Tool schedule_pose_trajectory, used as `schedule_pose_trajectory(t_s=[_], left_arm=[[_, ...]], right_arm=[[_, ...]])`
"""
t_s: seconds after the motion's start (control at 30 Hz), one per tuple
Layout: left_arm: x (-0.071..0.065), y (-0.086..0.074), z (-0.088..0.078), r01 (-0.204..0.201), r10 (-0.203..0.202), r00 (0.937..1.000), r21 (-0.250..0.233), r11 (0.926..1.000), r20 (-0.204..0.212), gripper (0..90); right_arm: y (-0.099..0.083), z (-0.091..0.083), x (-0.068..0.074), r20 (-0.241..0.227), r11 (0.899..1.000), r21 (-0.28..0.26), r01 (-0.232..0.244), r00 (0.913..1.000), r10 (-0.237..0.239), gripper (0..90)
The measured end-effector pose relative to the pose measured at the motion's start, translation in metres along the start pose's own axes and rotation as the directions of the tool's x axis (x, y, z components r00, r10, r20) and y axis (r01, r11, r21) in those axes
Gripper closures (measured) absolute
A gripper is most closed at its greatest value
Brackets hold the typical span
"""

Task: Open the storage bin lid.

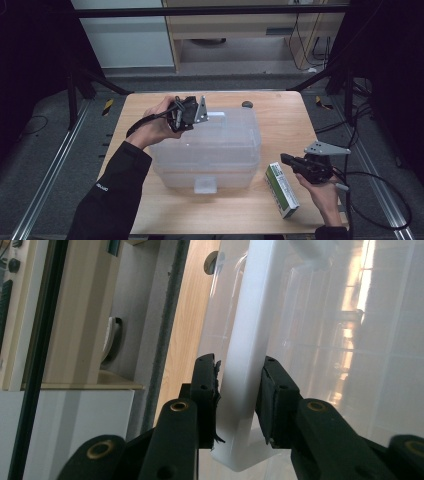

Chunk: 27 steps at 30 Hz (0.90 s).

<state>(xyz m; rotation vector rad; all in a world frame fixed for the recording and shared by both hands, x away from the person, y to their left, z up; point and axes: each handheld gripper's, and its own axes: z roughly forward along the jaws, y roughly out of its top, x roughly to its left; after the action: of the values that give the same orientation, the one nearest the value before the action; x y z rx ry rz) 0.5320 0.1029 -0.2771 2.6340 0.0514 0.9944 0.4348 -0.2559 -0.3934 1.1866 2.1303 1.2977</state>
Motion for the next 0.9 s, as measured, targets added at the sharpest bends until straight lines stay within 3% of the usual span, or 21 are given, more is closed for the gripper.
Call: schedule_pose_trajectory(t_s=[0.23, 0.47, 0.9], left_arm=[[0.005, 0.001, 0.002, 0.014, -0.014, 0.9995, 0.003, 0.9999, -0.027, 70.9], [0.014, 0.001, 0.006, 0.063, -0.063, 0.9973, -0.011, 0.9980, -0.037, 69.9], [0.023, -0.001, 0.012, 0.116, -0.118, 0.9908, -0.028, 0.9928, -0.067, 68.6]], right_arm=[[0.004, 0.005, 0.010, -0.034, 1.000, 0.007, 0.017, 0.9993, -0.016, 90.0], [0.004, 0.008, 0.014, -0.063, 1.000, 0.007, 0.008, 0.9980, -0.007, 90.0], [0.013, 0.022, 0.029, -0.132, 1.000, -0.006, 0.020, 0.9911, -0.020, 90.0]])
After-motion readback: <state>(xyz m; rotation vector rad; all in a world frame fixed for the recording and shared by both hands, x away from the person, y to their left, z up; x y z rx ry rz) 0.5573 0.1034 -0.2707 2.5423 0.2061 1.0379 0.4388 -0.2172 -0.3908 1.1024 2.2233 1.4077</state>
